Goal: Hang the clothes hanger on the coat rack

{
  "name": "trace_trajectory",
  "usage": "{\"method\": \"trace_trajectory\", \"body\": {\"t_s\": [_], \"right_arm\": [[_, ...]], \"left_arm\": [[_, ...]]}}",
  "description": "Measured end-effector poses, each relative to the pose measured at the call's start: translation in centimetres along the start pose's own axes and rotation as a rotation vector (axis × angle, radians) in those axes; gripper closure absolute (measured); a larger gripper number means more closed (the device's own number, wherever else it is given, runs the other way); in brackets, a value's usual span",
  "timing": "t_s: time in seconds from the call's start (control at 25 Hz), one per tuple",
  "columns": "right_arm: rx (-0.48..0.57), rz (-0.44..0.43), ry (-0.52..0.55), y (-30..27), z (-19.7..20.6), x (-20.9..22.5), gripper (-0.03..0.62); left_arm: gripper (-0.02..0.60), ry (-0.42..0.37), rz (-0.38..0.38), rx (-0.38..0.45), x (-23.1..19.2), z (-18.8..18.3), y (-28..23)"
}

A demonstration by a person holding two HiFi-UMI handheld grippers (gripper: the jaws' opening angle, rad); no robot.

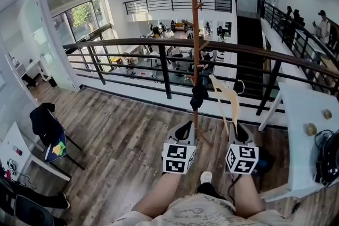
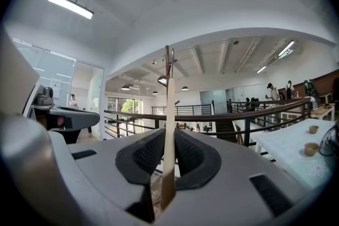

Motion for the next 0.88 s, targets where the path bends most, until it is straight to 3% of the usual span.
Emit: {"method": "trace_trajectory", "body": {"t_s": [0.88], "right_arm": [[-0.036, 0.041, 0.010, -14.0, 0.3, 3.9, 0.543]], "left_arm": [[0.584, 0.011, 0.044, -0.026, -4.7, 0.1, -14.3]]}}
Point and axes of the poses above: the fingertips, and each gripper's own axes: y backward along the fingers, x to its right, z out of its underside, the point moved 7 cm from there along y, backward along the fingers, and after that the axes turned 5 degrees about z, right-handed, at the moved point
